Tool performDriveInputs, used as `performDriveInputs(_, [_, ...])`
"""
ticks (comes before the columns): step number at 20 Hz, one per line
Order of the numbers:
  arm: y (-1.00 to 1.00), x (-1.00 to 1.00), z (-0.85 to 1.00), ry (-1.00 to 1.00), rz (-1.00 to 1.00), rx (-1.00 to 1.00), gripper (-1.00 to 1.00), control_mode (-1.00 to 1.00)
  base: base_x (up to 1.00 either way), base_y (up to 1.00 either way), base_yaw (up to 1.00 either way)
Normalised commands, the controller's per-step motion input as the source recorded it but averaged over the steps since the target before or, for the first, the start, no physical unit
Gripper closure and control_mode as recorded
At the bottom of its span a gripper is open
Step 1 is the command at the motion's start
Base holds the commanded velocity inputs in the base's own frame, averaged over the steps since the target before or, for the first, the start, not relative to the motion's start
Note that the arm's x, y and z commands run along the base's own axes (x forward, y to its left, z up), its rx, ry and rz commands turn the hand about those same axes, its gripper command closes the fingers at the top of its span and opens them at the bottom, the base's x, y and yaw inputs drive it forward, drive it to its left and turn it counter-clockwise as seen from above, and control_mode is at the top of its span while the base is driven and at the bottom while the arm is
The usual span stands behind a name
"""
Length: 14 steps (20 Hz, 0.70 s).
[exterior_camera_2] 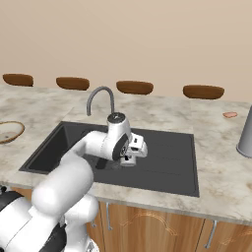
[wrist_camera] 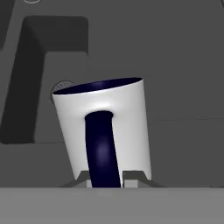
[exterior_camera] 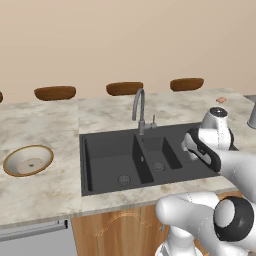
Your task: Pick the mug and place it in the sink. Pick the bowl and place it in the open cabinet and then close the cabinet.
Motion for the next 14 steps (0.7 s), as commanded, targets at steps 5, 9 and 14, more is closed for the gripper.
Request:
performDriveInputs(5, [1.0, 0.15, -0.01, 0.17, -0.24, 0.0, 1.0, -1.0, 0.0, 0.0, 0.0])
performDriveInputs(9, [1.0, 0.09, -0.08, 0.05, -0.26, 0.0, 1.0, -1.0, 0.0, 0.0, 0.0])
performDriveInputs(14, [1.0, 0.05, -0.16, -0.09, -0.26, 0.0, 1.0, -1.0, 0.0, 0.0, 0.0])
